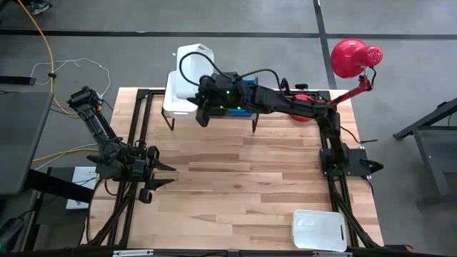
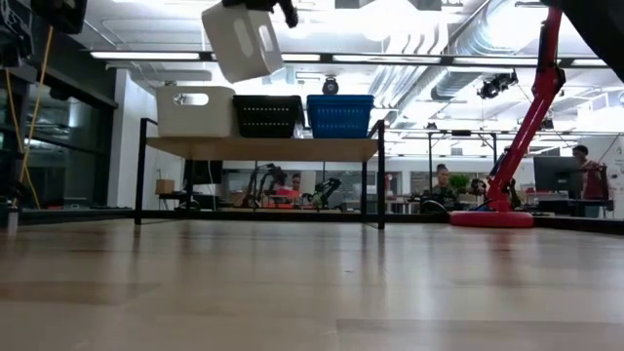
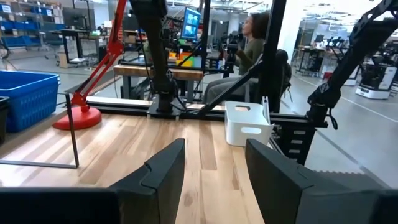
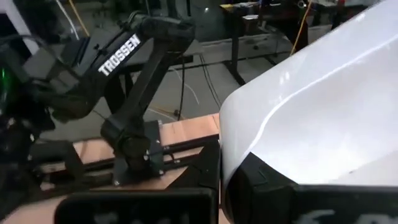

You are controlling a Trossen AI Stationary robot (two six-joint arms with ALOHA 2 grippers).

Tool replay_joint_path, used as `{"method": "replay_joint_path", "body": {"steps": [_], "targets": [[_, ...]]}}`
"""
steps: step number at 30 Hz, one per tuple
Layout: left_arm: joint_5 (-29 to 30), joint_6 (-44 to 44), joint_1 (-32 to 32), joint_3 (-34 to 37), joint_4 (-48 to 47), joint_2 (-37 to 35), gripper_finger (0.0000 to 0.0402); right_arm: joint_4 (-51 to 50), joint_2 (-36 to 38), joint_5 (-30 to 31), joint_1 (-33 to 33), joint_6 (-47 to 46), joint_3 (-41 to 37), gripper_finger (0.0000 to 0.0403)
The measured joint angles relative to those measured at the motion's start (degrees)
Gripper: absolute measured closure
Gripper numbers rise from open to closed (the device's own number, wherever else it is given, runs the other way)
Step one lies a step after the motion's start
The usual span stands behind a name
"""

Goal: Stack baskets on shelf by color
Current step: Stack the top white bin on the white bin on the shelf

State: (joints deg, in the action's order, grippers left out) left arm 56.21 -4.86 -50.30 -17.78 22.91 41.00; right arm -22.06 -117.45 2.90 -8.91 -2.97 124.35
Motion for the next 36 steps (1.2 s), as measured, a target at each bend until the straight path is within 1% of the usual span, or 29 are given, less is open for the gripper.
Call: {"method": "replay_joint_path", "body": {"steps": [5, 9, 20, 36], "targets": [[0.6, -0.7, 0.0, 0.0, -0.8, 0.0, 0.0243, 5.7, 0.0, -3.9, -0.7, -3.2, -4.7, 0.0403], [1.5, -0.6, 0.0, 0.0, -0.9, 0.0, 0.0243, 7.5, 0.0, -6.1, -1.1, -4.7, -6.6, 0.0403], [1.7, -0.7, 0.0, 0.0, -0.8, 0.0, 0.0243, 7.0, 0.0, -7.5, -1.2, -6.1, -7.2, 0.0402], [1.7, -1.0, 0.0, 0.0, -0.8, 0.0, 0.0243, 6.9, 0.0, -7.5, -1.2, -6.1, -7.2, 0.0393]]}}
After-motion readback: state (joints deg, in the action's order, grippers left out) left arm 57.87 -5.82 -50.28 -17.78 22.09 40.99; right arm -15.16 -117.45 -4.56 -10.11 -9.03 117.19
